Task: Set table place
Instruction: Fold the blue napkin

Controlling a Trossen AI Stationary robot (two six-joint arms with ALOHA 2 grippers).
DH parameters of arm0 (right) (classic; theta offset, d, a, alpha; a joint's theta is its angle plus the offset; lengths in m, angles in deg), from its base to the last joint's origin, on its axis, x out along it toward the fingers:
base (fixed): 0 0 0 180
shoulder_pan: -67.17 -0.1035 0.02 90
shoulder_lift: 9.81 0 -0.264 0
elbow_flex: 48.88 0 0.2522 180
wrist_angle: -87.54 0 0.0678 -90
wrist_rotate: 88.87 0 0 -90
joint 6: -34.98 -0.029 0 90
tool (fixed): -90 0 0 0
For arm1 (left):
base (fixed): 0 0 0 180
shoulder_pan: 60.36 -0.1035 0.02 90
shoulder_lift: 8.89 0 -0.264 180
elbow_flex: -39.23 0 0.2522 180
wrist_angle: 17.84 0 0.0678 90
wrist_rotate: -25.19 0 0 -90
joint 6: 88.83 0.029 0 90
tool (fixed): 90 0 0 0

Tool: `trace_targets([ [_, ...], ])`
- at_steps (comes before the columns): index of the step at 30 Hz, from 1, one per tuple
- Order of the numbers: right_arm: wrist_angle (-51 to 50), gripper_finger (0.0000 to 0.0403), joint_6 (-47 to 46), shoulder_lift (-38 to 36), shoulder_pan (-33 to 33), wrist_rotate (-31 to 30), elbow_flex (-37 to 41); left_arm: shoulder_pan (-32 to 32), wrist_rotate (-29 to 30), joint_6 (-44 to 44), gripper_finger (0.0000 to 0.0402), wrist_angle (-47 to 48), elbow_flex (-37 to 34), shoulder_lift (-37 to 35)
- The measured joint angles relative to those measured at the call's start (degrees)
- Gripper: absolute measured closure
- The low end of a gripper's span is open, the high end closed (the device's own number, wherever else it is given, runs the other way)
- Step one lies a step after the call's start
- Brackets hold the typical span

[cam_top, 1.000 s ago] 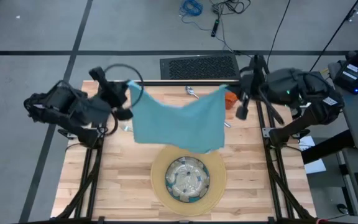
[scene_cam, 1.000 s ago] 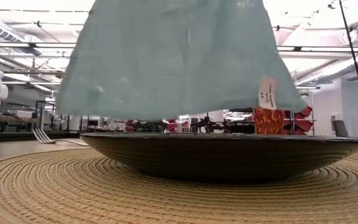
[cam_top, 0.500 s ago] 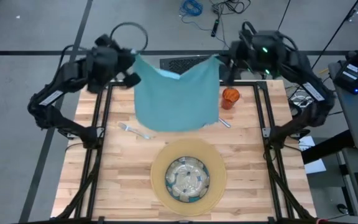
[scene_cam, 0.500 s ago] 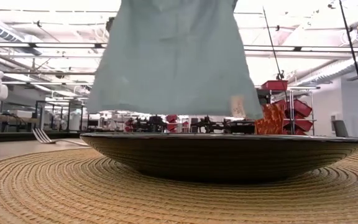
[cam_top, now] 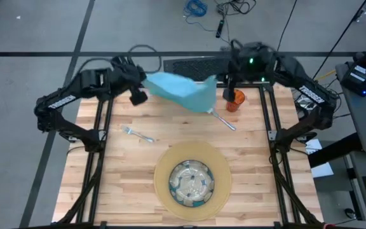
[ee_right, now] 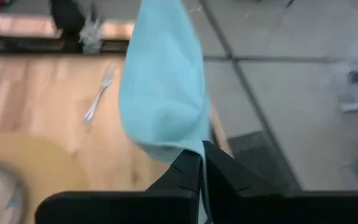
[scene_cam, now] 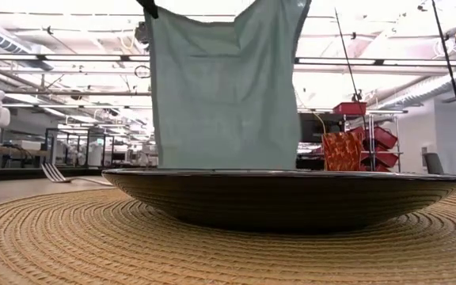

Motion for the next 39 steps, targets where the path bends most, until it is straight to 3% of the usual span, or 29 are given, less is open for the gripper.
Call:
trace_targets([
  [11, 16.9, 0.0403, -10.8, -13.5, -9.3, -5.0, 35.4, 11.7, 1.7, -14.9, 0.0402, 0.8, -19.8, -5.4],
  [21, 28.3, 0.0403, -21.5, -20.3, -25.5, -12.4, 50.3, 24.7, 3.6, -29.4, 0.0402, 0.7, -27.6, -6.6],
  [24, 28.4, 0.0403, -22.6, -20.3, -29.3, -17.4, 51.3, 26.9, 5.7, -29.8, 0.0402, 0.3, -27.7, -6.3],
  [29, 27.9, 0.0403, -18.9, -20.6, -27.5, -21.3, 48.2, 25.5, 13.3, -25.3, 0.0402, 0.5, -23.6, -6.3],
  [34, 26.0, 0.0403, -11.1, -20.6, -28.0, -25.2, 37.6, 27.1, 20.4, -18.9, 0.0402, -1.8, -14.6, -6.3],
  [39, 22.8, 0.0403, -6.9, -20.4, -35.0, -32.1, 26.8, 33.9, 25.2, -14.6, 0.0402, -4.4, -7.5, -6.1],
])
